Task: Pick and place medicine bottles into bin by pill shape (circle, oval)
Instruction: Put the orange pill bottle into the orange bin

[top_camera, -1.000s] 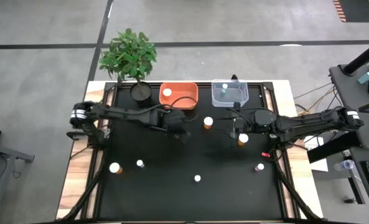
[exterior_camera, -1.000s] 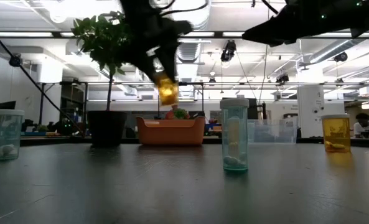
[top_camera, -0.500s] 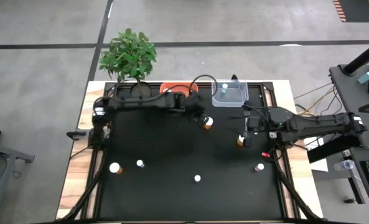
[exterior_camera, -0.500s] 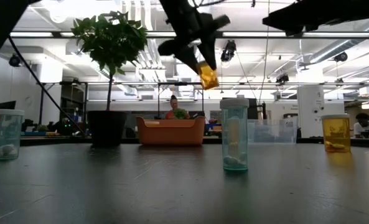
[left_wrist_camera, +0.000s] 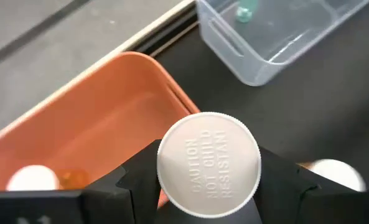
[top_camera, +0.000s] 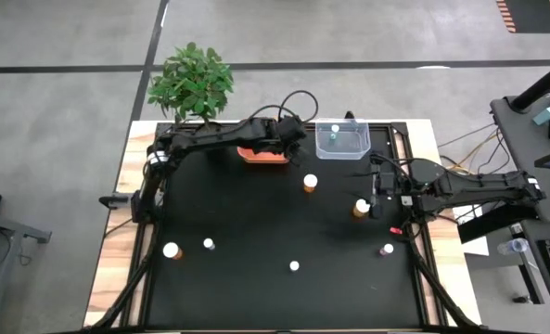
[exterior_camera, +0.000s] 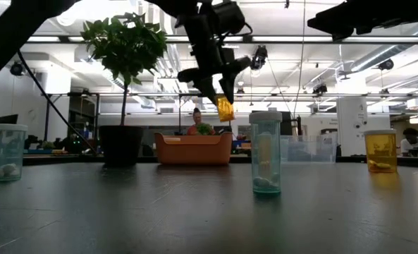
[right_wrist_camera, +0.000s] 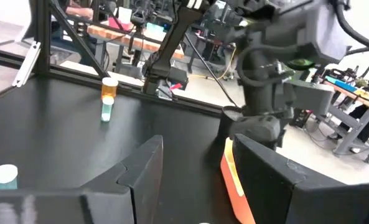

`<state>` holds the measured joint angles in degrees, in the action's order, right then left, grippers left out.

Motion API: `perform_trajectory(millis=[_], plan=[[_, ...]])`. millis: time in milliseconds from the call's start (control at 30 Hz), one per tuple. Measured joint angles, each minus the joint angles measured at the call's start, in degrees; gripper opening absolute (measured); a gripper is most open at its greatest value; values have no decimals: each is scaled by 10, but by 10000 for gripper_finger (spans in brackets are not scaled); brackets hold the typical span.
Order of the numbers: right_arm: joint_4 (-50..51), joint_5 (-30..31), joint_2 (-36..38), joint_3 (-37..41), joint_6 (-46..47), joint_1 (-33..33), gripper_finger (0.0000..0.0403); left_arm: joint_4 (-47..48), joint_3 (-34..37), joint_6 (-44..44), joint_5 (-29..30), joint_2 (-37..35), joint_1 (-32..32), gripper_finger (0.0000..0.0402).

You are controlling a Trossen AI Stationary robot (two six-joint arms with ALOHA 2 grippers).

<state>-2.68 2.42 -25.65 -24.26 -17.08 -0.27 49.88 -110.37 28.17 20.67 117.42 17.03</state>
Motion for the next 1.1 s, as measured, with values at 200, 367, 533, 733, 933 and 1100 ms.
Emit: perform_trajectory(millis=[200,367,533,733,933,1100], plan=[[0,0,0,0,1,0,187,1,1,-21,38,18,29,187],[3,1,0,0,0,0,187,1,1,-31,37,26,66,187],[3,1,0,0,-4,0,187,-5,2,-30,3,47,85,187],[8,2,1,0,-5,0,187,-32,7,-30,-1,80,89,187],[14,6,1,-2,-6,0,187,-50,7,-31,4,84,89,187],[14,6,1,-3,-6,0,187,-50,10,-30,4,85,89,187]])
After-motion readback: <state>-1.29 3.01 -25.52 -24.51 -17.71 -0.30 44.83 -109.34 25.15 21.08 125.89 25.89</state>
